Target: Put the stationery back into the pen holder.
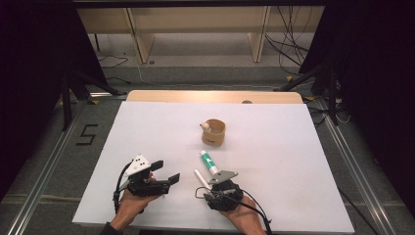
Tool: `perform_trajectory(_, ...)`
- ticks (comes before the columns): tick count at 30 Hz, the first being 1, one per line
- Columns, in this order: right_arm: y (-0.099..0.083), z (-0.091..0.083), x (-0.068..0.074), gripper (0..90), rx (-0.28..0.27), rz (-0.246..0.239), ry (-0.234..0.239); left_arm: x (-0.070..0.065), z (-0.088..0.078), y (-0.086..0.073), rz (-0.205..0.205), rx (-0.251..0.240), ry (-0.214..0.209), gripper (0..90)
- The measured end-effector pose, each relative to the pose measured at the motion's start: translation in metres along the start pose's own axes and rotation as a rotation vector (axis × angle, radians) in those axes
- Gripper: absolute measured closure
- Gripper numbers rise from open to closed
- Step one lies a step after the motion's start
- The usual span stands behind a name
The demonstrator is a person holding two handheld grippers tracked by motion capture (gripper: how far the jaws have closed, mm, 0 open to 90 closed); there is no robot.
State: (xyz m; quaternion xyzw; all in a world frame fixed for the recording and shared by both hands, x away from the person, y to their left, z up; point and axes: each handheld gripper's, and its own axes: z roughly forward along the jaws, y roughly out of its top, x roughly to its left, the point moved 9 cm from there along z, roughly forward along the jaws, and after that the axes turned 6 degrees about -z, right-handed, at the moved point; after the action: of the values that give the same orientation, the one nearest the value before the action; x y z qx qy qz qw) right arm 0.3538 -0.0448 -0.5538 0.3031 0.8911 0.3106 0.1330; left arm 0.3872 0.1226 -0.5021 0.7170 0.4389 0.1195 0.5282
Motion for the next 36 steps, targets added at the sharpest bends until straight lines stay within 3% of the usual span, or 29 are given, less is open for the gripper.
perform_trajectory(11,-0.0012,0.0018,0.0041,66.8,0.006,-0.022,-0.039,-0.0016,0.0014,-0.0018,0.006,0.007,-0.001,16.0)
perform_trajectory(20,-0.0011,0.0019,0.0010,76.1,0.003,0.010,-0.049,-0.0030,0.0029,-0.0032,0.005,0.011,-0.007,16.0)
perform_trajectory(36,0.0003,0.0002,0.0012,79.3,-0.026,0.002,-0.050,0.0003,0.0026,-0.0037,-0.002,0.019,0.003,16.0)
